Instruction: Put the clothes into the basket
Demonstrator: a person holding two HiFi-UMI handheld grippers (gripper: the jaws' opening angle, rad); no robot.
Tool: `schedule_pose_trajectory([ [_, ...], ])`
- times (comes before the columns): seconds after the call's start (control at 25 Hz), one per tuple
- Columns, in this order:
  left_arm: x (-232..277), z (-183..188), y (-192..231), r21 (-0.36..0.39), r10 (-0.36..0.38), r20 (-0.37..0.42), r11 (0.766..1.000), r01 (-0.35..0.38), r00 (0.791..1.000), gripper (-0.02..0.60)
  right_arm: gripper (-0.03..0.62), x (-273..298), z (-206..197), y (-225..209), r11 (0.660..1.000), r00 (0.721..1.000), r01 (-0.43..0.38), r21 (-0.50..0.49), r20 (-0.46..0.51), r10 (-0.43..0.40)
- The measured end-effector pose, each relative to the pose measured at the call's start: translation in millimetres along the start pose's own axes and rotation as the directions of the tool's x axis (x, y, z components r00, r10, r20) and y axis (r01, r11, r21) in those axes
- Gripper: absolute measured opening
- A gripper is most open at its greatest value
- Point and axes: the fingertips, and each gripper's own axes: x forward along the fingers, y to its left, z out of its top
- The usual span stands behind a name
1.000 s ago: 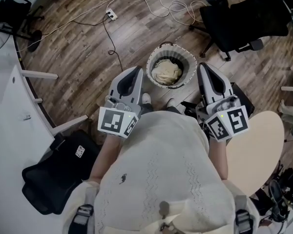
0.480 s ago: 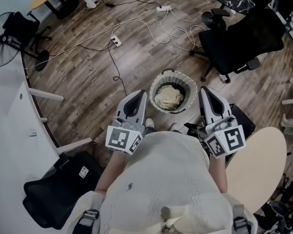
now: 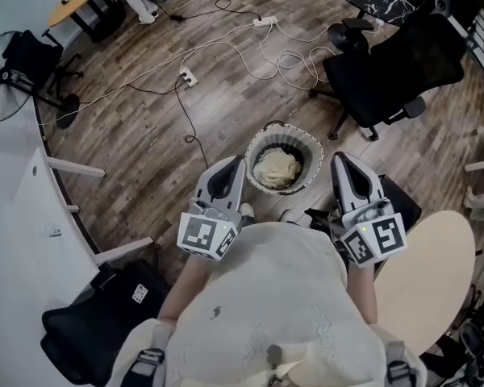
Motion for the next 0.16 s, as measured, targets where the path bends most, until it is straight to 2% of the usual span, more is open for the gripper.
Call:
schedule_pose_trajectory([
  [0.16, 7.8, -2.0, -4.1, -0.004, -0.016, -0.001, 1.000, 0.016, 1.000, 0.020, 0.006, -0.6, -2.5, -10.3, 1.000, 1.000, 0.016, 0.001, -0.010, -0.016],
])
